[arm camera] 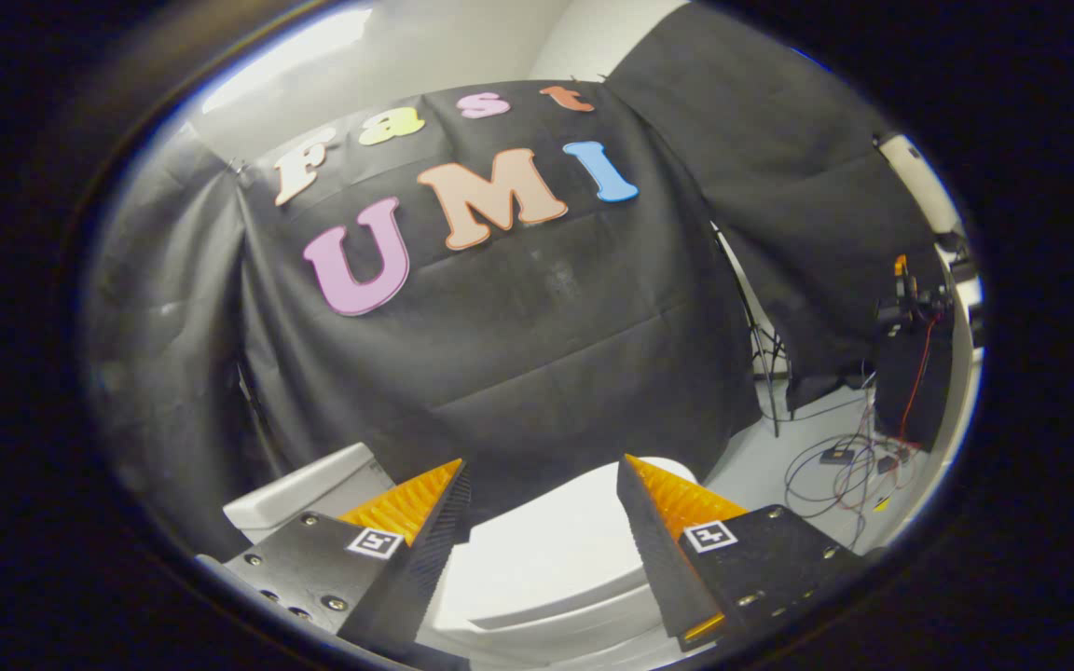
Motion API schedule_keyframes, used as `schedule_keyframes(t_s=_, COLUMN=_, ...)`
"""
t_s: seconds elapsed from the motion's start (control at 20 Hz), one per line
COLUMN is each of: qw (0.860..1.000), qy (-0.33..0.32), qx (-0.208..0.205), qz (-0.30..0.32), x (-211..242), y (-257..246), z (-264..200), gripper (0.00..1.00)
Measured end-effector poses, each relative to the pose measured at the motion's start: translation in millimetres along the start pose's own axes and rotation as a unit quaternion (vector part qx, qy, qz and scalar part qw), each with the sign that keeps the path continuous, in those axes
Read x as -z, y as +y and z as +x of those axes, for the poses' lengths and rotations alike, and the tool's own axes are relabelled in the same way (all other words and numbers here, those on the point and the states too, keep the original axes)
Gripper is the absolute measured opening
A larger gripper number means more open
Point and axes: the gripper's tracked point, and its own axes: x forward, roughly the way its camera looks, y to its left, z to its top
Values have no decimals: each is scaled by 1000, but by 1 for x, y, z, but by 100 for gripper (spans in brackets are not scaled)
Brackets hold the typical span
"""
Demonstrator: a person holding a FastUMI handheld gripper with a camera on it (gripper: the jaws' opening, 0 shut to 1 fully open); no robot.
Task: Open the toilet lid.
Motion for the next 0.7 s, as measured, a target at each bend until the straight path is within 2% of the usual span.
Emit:
schedule_keyframes(t_s=0.3, qw=994, qy=-23, qx=-7, qz=111, x=14, y=-13, z=29, gripper=93)
schedule_keyframes(t_s=0.5, qw=983, qy=-20, qx=23, qz=182, x=44, y=-48, z=40, gripper=93)
schedule_keyframes(t_s=0.7, qw=970, qy=6, qx=71, qz=233, x=85, y=-92, z=49, gripper=91)
